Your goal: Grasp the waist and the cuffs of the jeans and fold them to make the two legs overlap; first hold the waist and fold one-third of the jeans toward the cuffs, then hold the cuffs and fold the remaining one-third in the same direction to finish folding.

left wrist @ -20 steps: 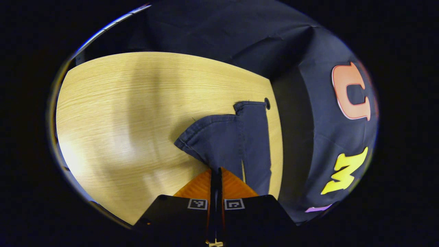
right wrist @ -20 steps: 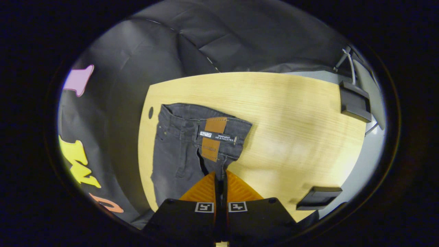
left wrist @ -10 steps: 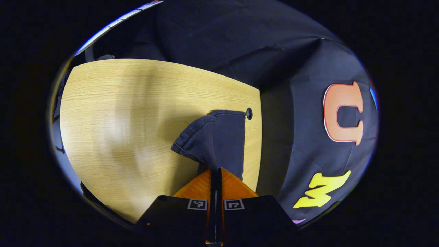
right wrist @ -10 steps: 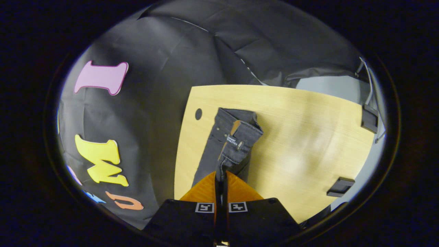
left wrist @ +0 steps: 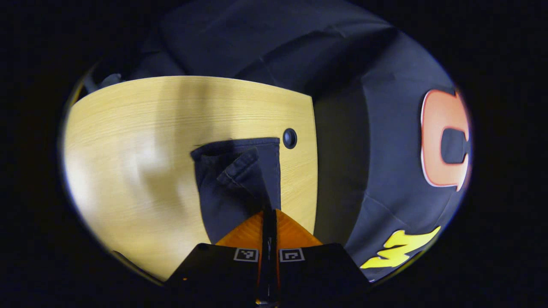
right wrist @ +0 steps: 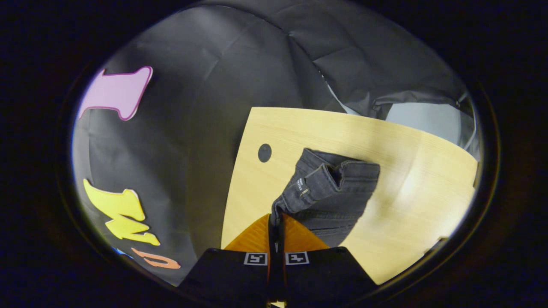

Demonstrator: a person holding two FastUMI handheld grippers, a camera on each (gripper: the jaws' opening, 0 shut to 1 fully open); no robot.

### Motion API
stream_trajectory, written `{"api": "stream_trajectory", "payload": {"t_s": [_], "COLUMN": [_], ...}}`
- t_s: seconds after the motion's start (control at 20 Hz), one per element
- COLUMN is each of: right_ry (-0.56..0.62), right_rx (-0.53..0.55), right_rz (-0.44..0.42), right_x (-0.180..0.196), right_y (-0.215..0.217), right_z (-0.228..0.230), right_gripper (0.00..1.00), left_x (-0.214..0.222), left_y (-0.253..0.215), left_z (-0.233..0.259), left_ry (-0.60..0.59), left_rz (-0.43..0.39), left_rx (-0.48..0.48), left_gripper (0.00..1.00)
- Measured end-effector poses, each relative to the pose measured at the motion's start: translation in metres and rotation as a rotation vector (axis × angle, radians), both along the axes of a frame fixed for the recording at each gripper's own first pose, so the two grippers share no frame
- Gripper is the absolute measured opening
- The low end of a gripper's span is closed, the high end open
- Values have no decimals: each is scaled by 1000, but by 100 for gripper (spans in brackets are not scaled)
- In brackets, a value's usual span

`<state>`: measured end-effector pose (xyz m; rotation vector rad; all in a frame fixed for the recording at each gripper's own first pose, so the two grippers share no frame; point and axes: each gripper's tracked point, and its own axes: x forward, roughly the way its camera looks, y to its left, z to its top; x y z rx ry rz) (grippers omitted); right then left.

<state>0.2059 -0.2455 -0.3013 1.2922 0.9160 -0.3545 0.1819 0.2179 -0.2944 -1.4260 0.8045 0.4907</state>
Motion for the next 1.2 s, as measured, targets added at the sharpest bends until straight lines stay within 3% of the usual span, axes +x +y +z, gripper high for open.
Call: {"api": "stream_trajectory", "payload": {"t_s": [0.25, 0.3, 0.4, 0.6, 0.65, 0.7, 0.75, 0.85, 0.9, 0.95, 1.05, 1.1, 1.2], "right_ry": [24, 32, 47, 83, 85, 85, 87, 87, 82, 68, 41, 25, -7], "right_rx": [8, 7, 0, -9, -14, -13, -14, -31, -41, -51, -73, -86, -128], "right_rz": [16, 22, 38, 51, 50, 44, 40, 33, 31, 29, 21, 11, 9], "right_x": [33, 38, 45, 47, 49, 50, 49, 50, 50, 51, 50, 50, 47], "right_y": [5, 5, 6, 5, 7, 7, 6, 4, 3, 4, -1, -4, -7], "right_z": [-43, -53, -66, -82, -87, -87, -85, -85, -83, -79, -68, -60, -48], "right_gripper": [1, 1, 1, 1, 6, 8, 2, 23, 39, 55, 87, 97, 97], "left_x": [46, 49, 52, 52, 51, 52, 54, 53, 45, 41, 37, 36, 36], "left_y": [-2, -3, -4, -3, -2, -2, -3, -2, 2, 4, 12, 16, 23], "left_z": [-41, -49, -68, -78, -73, -68, -61, -46, -40, -32, -7, 10, 52], "left_ry": [23, 42, 82, 110, 105, 96, 82, 81, 111, 116, 98, 88, 42], "left_rz": [-92, -114, -150, -148, -144, -145, -148, -162, -172, -174, -158, -158, -179], "left_rx": [7, 21, 42, 51, 50, 47, 47, 70, 94, 100, 118, 136, 201], "left_gripper": [4, 0, 5, 11, 19, 36, 55, 92, 84, 100, 98, 98, 100]}}
